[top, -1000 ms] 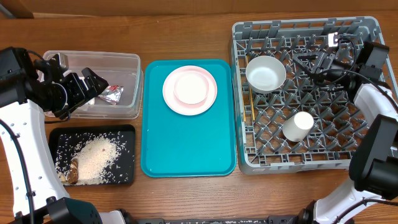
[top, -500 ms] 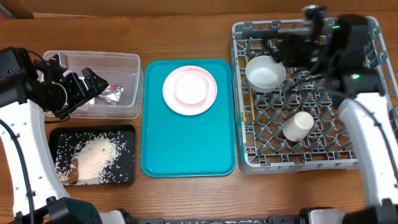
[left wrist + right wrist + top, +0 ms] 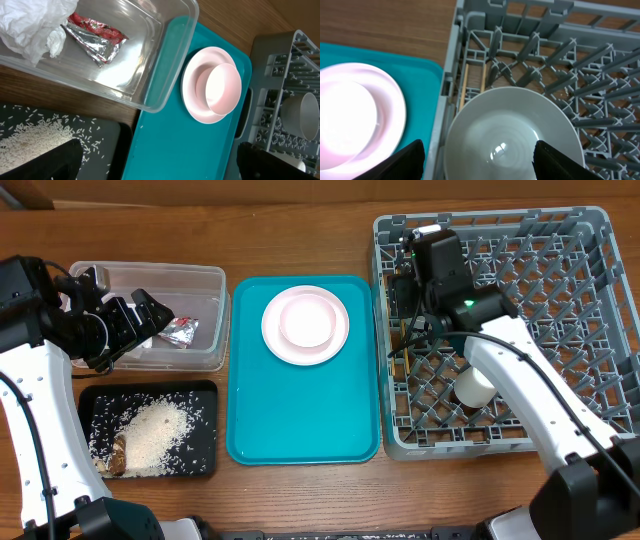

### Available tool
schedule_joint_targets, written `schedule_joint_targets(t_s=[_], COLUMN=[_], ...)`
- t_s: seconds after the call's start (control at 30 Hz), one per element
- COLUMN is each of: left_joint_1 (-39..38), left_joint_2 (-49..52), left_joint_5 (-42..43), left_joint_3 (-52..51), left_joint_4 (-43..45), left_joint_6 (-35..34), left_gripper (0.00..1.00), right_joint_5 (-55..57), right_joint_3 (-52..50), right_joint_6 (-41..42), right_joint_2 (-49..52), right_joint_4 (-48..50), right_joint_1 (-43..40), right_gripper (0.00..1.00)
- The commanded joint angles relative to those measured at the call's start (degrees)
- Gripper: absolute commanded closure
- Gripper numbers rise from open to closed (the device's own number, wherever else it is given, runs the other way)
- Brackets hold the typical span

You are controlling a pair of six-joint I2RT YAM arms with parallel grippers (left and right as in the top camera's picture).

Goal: Sort waste into correct bins and load items into the dishwasher
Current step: 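Reposition the right gripper above the grey bowl's rim, then grasp the bowl rim and tilt the bowl onto its side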

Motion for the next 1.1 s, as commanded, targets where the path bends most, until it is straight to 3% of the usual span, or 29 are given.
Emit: schedule_joint_targets(t_s=[0.0,0.33,0.63,0.73,0.8,1.0,1.07], left_joint_1=[-0.13,-0.13,-0.13,-0.13,-0.13,-0.13,-0.13], left_joint_2=[-0.5,-0.5,-0.5,-0.5,-0.5,-0.5,-0.5], left_joint_5=[0.04,0.04,0.04,0.04,0.04,0.04,0.04], left_joint_3=[1.01,1.01,1.01,1.01,1.01,1.01,1.01], left_joint_4=[0.11,0.09,0.09,0.09,0.09,0.09,0.09], left_joint_6=[-0.79,-0.79,-0.79,-0.79,-0.79,-0.79,-0.79], left_gripper=[0.0,0.0,0.0,0.0,0.0,0.0,0.0], right_joint_5=[1.81,-11.8,-8.44,-6.75,-6.75,-9.38,-17.31], right_joint_3=[-0.04,-1.2,-4.2,-4.13,-3.85,1.16,4.37], right_joint_6=[-0.44,-0.42,-0.48,-0.74,-0.87,-0.83,-0.76], right_joint_2=[1.66,2.43,3.65,3.63,3.54,2.34,0.7], right_joint_4=[0.13,-2.58,-2.34,-1.73,-0.83,-0.81,-0.94], right_joint_1=[-0.11,-0.11,-0.11,-0.11,-0.11,-0.11,-0.63], right_gripper=[0.28,0.49,0.55,0.86,0.96,0.96,0.96])
